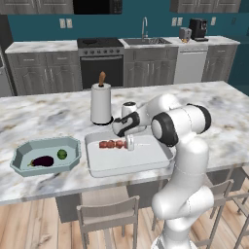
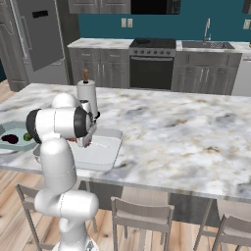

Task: Place the cold items (avocado and eggplant) from the fridge in one tupperware on the dining counter. Place the warm items (kebab skewer and hot dog) in the stove area in another tupperware.

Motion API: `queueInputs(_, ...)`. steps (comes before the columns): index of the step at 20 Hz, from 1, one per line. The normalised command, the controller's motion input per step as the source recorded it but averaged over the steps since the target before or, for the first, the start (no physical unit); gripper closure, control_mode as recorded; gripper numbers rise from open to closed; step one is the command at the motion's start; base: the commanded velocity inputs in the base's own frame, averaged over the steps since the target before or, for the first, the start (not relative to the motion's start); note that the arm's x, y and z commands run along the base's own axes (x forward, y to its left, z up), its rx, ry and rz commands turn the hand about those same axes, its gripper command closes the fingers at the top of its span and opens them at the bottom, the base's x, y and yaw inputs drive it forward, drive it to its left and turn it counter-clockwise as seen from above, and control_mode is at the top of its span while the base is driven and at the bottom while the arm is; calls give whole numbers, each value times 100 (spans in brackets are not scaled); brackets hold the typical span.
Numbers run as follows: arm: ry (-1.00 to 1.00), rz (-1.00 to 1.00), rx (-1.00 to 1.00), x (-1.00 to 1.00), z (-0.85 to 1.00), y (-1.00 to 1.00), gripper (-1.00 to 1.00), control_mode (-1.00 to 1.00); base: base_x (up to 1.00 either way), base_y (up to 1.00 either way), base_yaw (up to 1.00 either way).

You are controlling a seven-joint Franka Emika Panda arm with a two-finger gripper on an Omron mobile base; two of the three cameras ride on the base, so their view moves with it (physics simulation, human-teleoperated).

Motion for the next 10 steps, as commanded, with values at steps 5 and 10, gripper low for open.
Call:
queueInputs(5,0,0,0,-3,0,0,-100,-100,0,0,0)
queueInputs(10,-3,0,0,-36,5,0,-100,-100,0,0,0)
